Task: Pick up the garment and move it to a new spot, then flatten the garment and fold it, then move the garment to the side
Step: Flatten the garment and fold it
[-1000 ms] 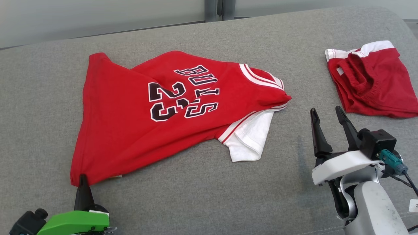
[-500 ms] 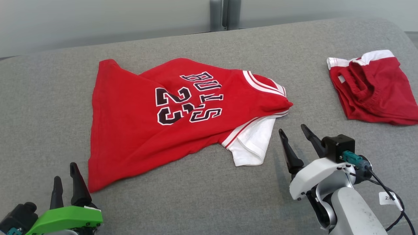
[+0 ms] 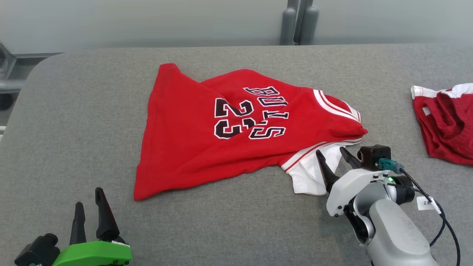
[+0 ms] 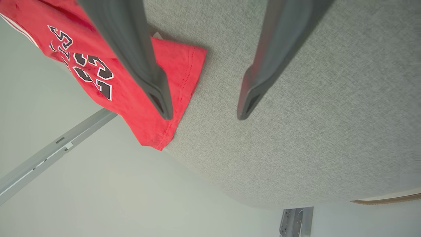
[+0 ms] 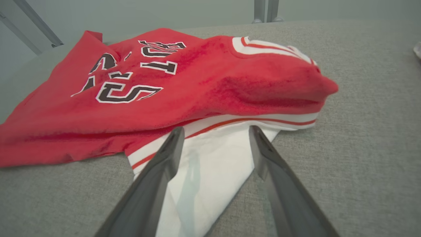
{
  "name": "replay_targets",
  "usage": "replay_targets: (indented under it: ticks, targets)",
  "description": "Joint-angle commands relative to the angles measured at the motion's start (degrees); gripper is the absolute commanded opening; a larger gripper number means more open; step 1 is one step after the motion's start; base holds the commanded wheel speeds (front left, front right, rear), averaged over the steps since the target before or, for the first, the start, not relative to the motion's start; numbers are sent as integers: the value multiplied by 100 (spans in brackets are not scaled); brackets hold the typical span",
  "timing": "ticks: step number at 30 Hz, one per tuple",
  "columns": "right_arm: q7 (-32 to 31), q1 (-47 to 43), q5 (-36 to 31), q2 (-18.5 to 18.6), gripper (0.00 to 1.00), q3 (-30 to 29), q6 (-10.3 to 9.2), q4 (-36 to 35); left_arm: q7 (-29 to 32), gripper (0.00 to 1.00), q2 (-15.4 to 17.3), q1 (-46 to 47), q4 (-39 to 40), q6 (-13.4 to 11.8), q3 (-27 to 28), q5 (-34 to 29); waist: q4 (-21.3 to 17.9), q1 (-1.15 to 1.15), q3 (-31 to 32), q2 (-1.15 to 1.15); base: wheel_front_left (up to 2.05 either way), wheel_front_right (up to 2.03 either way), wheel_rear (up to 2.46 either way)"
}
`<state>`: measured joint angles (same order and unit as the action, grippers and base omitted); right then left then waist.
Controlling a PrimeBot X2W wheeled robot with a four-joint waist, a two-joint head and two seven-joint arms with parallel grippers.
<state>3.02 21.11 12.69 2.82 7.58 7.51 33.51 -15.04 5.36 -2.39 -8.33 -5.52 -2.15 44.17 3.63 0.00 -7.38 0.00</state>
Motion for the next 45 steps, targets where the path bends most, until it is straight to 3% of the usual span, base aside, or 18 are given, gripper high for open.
replay_targets:
  ticks: [1,6,9,15,16,18,22,33,45]
  targets:
    - [51,114,35,16,100,-27,-4,127,-15,100,-6,-95,14,42,-17,-53,171,0,61,0,0,0,0]
    - [162,508,-44,15,100,-134,-4,866,-15,100,-37,-88,30,54,-89,-94,325,0,63,0,0,0,0]
    - [164,811,-419,16,100,-296,-4,1436,-15,100,-41,-94,32,54,-105,-112,392,0,56,0,0,0,0]
    - [62,1049,-761,16,100,-399,-4,2026,-15,100,-54,-69,26,37,-101,-130,408,0,44,0,0,0,0]
    - [60,1084,-747,15,91,-408,-4,2092,-15,100,-55,-66,25,36,-94,-135,398,0,43,0,0,0,0]
    - [68,1133,-702,15,44,-384,-4,2200,-16,100,-58,-62,27,35,-79,-142,369,0,44,0,0,0,0]
    - [126,1208,-555,17,0,-264,-4,2361,-16,100,-63,-44,16,54,-71,-154,296,0,41,0,0,0,0]
    - [550,1282,200,19,0,162,-4,2474,-16,100,-83,1,-24,80,-72,-208,104,0,35,0,0,0,0]
    - [1137,656,120,13,0,-340,-4,2133,-16,100,-128,-86,8,60,-98,-343,-119,0,25,0,0,0,0]
